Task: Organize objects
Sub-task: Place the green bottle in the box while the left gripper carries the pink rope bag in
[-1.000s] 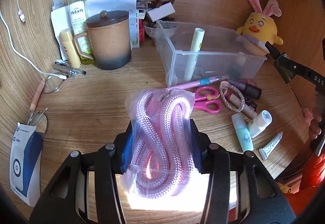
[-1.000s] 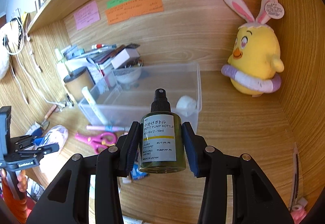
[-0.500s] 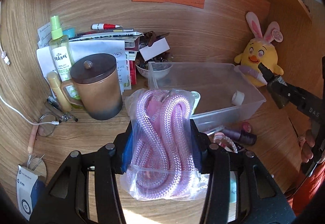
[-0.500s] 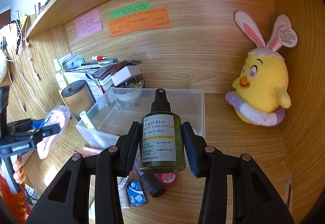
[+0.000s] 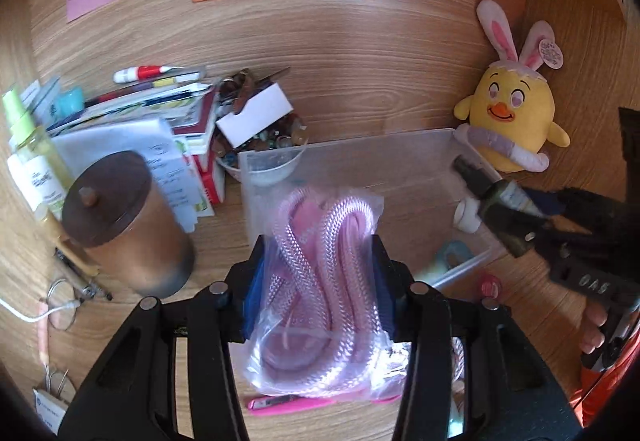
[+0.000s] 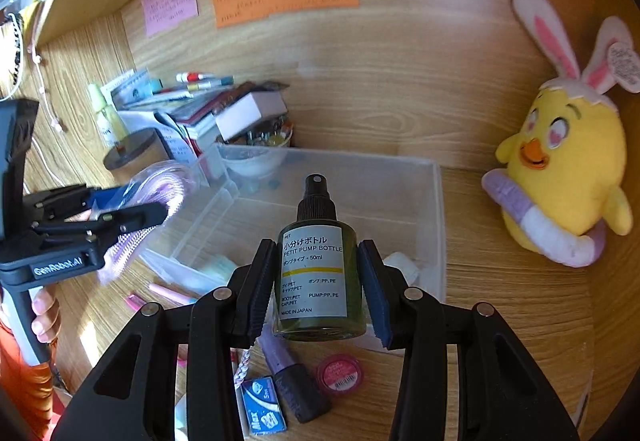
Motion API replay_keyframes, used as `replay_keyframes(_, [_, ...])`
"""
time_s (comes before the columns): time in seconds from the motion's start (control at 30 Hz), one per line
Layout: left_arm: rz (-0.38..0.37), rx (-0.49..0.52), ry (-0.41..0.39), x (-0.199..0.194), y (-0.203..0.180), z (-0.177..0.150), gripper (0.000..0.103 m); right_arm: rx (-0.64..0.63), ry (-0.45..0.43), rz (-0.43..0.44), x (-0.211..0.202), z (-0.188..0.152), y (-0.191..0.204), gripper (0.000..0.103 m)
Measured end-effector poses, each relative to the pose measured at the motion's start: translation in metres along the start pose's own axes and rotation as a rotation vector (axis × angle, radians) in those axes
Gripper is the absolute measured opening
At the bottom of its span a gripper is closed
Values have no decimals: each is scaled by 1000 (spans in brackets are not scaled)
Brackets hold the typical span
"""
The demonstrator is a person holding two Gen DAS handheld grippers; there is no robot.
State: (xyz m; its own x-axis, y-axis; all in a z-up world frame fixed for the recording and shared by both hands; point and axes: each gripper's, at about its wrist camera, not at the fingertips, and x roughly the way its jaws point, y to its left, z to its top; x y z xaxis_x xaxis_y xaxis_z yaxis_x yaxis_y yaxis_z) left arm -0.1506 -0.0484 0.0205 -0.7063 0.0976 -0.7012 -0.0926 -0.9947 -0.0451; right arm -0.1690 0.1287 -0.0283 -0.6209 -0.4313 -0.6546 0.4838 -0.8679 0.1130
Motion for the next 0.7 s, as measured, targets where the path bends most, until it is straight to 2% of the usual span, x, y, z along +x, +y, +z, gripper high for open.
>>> replay_keyframes(0.07, [-1,11,4,5,-4,4,39,3,24,4,10,0,-1,39])
replay_keyframes(0.1, [-4,19,8,7,-6,6,27,3,30,3,13,0,-1,39])
replay_keyframes(0.13, [-8,26,15,10,-8,7,25,1,36,1,16,0,-1,39])
replay_keyframes(0.47, [-48,14,41,20,-11,7,25,-8,105,-2,39,-5,-2,39])
replay_keyframes(0.53, [-54,12,37,17,-11,6,29,-15,108,-11,38,-5,-1,39])
replay_keyframes(0.6, [-54,12,28,11,-12,3,38,-24,102,-20,33,-4,0,41])
replay_keyframes(0.7, [-52,18,10,0,-14,-2,48,-33,77,-42,23,-4,1,53])
